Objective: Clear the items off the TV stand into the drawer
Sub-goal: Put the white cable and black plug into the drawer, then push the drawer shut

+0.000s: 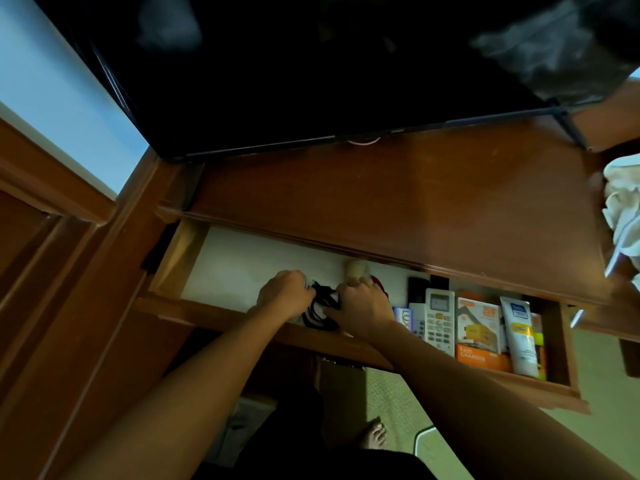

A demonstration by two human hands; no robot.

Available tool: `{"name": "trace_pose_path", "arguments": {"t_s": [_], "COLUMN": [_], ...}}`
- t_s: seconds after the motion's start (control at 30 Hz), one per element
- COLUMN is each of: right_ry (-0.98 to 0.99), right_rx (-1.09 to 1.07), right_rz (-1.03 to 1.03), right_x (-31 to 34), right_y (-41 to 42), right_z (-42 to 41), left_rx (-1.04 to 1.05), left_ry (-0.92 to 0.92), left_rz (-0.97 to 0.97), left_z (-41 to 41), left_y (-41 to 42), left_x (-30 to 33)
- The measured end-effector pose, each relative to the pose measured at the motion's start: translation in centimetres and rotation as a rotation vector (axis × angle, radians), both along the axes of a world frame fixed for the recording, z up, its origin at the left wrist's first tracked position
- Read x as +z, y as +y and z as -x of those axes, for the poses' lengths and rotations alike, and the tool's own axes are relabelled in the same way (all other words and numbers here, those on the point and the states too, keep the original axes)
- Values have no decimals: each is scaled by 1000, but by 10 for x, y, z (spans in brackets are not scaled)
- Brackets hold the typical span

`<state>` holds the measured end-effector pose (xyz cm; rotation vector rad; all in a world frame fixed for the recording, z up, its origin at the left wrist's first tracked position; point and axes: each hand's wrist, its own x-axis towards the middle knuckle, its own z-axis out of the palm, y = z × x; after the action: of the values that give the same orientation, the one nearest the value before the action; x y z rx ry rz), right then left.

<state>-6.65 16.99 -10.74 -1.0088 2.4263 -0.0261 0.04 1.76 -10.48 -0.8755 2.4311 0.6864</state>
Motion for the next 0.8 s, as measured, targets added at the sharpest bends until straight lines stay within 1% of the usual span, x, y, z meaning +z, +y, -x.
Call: {"name": "trace_pose_path", "arguments": {"t_s": [0.1,0.27,0.4,0.5,0.57,0.63,0.73,0.8], "right_ry": [37,74,132,114,129,166,235,265], "right_rx": [-6,12,35,56,85,96,73,42], "right_rz": [37,126,200,207,213,234,269,292], "right_x": [12,28,35,39,36,28,11,4], "right_y": [26,78,118,145,161,174,184,184], "right_z": [-2,-9,-21,-32,-40,-50,-64,-76], "left_rx": [-31,-180,-295,-388,-465,-523,-548,-536], "left_ry": [104,271,313,322,349,413,490,501], "left_rz": [62,43,1,3,79,171,275,309], "left_z": [1,-16,-36,-49,-59,-69,-85,-96], "left_y": [24,63,87,101,108,112,115,118], "left_x": [19,43,48,45,39,31,18,9]}}
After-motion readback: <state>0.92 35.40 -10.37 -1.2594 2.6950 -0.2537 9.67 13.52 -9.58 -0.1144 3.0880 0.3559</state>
